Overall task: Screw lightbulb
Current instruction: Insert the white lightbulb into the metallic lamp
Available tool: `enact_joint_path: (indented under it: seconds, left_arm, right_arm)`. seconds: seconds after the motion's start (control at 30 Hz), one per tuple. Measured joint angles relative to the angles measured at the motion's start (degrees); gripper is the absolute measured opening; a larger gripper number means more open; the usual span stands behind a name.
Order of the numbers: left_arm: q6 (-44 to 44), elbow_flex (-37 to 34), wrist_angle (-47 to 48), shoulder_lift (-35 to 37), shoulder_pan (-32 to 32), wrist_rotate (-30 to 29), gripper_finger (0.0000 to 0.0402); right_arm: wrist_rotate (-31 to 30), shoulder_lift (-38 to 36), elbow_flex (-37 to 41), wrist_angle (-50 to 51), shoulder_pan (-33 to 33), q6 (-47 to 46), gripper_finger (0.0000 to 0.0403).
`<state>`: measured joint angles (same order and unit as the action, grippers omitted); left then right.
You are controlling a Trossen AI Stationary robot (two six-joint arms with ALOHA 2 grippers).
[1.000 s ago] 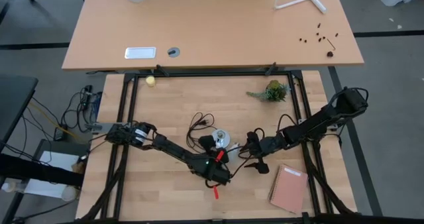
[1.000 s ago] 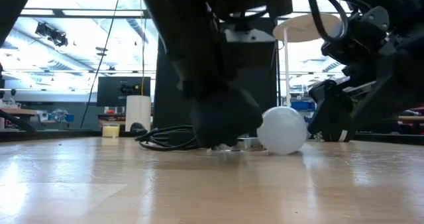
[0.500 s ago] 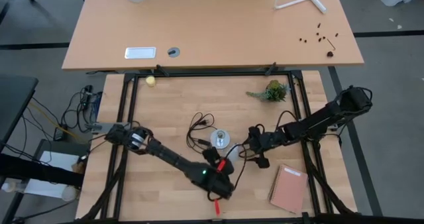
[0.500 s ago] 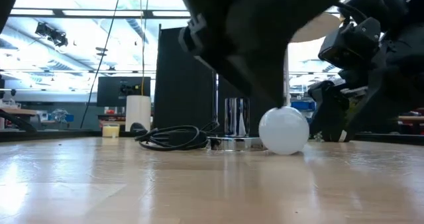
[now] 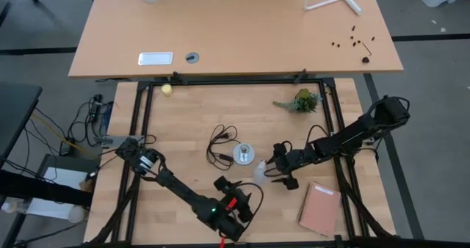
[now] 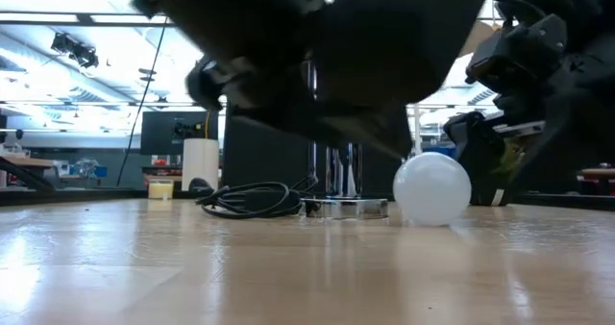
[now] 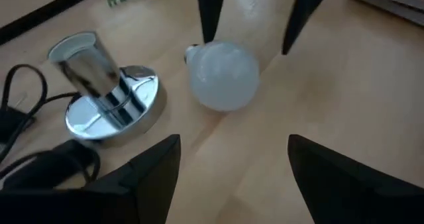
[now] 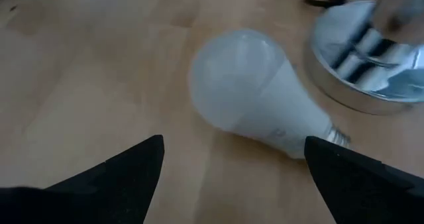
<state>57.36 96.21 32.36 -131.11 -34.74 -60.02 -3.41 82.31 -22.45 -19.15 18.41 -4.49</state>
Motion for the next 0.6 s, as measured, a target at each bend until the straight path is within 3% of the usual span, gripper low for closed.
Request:
enact_joint_path:
  seconds: [0.3,0.6]
  left_arm:
    - [0.23,-2.61,-5.27,0.09,0.24,3.32,0.0282]
    - [1.64,-1.48,-5.48,0.09,0.29,8.00,0.0282]
  right_arm:
    - [-0.50,12.53,-10.33,-0.04,1.95,3.18,0.0372]
    - [-4.70,19.68,-21.05,7.66,3.03,-2.05,0.0372]
